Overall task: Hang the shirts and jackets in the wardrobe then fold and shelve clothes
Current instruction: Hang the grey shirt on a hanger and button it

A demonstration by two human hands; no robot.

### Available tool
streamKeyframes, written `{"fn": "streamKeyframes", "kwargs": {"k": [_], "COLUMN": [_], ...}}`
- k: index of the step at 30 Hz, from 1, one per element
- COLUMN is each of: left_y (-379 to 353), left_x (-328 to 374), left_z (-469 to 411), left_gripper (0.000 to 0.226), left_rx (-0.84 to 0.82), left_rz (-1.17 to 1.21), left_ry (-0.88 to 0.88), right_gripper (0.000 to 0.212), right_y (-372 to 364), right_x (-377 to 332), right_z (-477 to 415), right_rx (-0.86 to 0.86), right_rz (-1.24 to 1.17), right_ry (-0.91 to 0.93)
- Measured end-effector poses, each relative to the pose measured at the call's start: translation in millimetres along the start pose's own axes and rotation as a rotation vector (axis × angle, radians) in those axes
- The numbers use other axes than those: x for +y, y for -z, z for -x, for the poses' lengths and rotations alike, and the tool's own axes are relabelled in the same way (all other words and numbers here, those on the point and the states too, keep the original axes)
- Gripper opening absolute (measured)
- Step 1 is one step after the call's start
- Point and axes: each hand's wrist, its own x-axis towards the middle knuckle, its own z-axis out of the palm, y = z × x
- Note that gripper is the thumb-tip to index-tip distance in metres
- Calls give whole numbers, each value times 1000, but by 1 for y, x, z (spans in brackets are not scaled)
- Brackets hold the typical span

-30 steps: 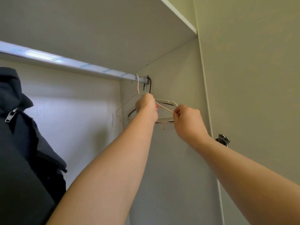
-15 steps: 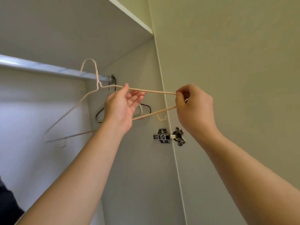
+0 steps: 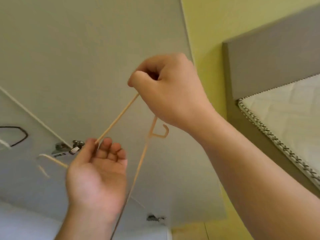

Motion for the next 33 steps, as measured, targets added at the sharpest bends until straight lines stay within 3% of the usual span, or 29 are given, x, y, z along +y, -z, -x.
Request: {"fn": "streamKeyframes", "kwargs": {"k": [2,9,13,18,21,24,29,33], "left_y": [-36,-152,-198,-236,-250,-264,-294,-320], "left_x": [-11,-74,-105,-151,-186,-223,-275,-293], "left_z": [12,88,135,167,178,198,264,329], "left_gripper": [20,28,24,18,9,17,12,15], "left_rx": [1,-154,-242,-459,-515,-554,-764,-960], "left_rz": [-47,-359,-498,-729,-731,-758,-800,-724], "left_ry": [197,856,1066,1251,1390,1462,1387,1300], "right_gripper": [27,28,29,28,25,25,30,39], "right_y": [45,192,250,295,314,335,380,418], "right_x": [-8,-46,-71,-95,-101,-108,-124,-138], "right_z": [-6,4,31,78,113,149,204,239], "right_rx": [-33,253,323,290,278,290,107,191], "right_rz": [100,344,517,714,806,821,844,899], "right_ry": [-129,-580,-734,-893,-1027,-1137,-1349,-1423]}}
